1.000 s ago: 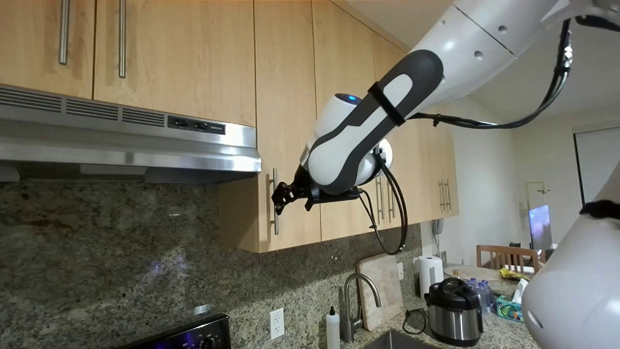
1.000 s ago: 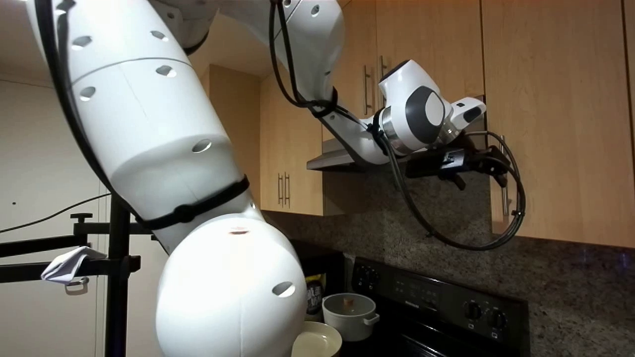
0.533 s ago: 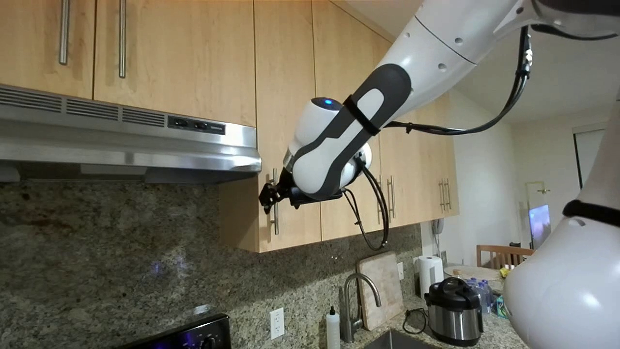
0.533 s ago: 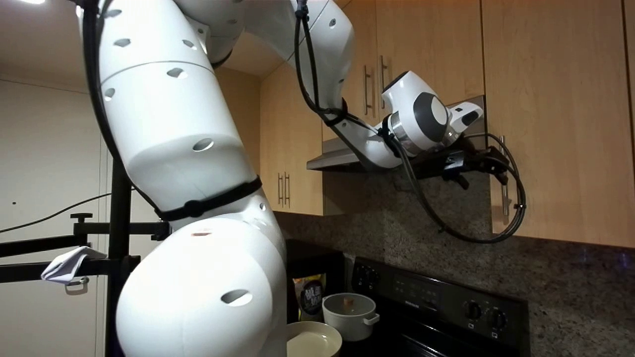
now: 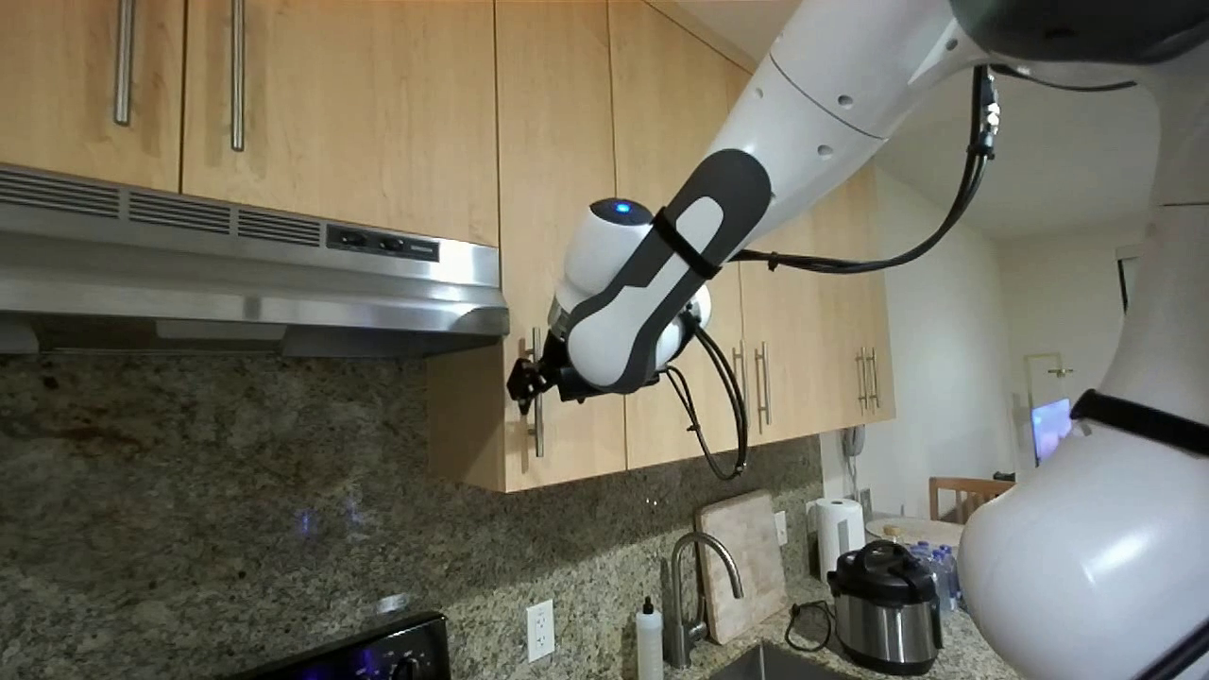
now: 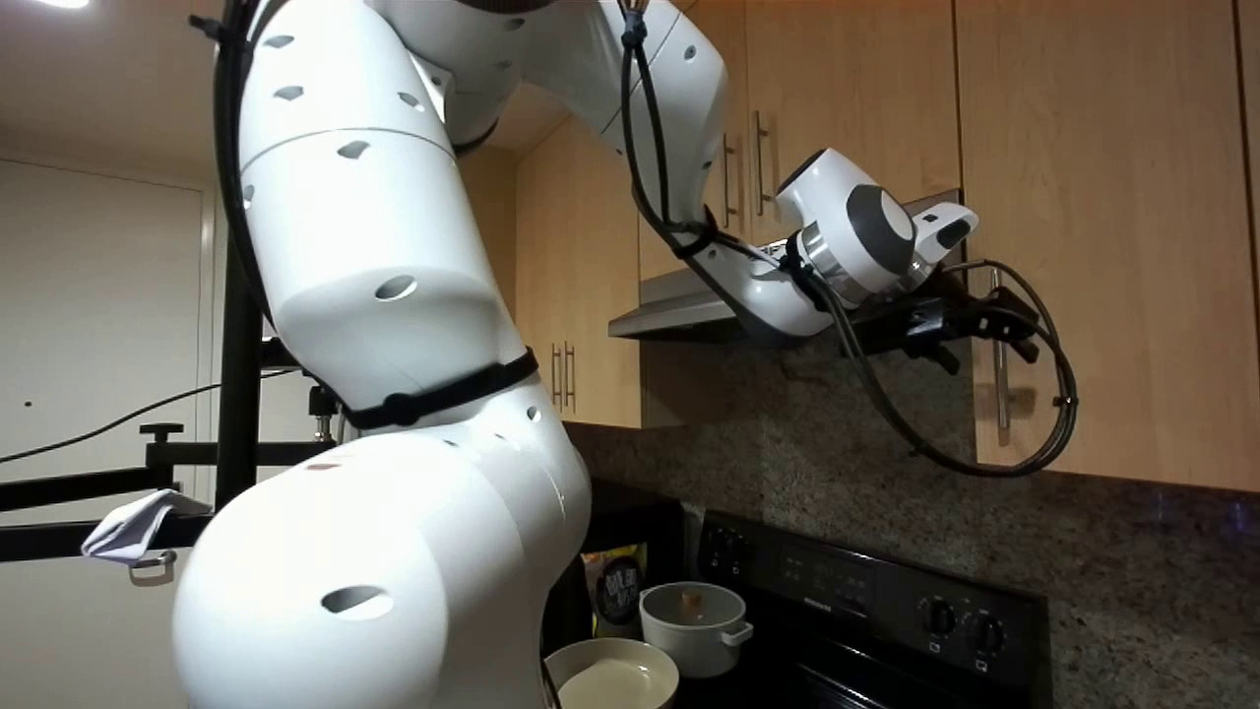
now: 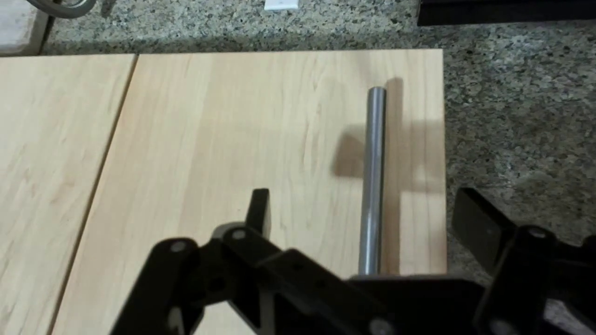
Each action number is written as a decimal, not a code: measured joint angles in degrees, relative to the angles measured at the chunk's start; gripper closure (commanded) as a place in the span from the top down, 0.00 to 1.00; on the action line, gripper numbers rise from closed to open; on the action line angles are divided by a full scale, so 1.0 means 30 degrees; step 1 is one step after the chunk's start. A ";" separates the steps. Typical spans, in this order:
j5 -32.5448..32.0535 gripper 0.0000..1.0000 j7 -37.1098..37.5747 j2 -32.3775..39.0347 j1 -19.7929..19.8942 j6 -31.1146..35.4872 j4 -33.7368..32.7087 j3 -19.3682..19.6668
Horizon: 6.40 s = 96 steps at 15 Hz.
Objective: Open and close the upper right cupboard
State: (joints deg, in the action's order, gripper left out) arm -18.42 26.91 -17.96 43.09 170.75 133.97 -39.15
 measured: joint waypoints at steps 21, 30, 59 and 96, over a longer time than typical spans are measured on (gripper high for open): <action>-0.3314 1.00 0.4427 0.1688 1.1786 -0.0119 -0.2931 -1.0367; -0.3024 1.00 0.5835 0.1147 1.2946 0.0354 -0.2730 -1.1342; -0.2639 1.00 0.5996 -0.0737 0.4521 0.0903 0.1753 0.0149; -0.9708 1.00 0.9541 0.0499 1.5853 -0.3360 -0.5027 -1.4618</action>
State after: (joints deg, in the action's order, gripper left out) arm -47.54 55.53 -16.47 90.65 160.67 118.89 -83.00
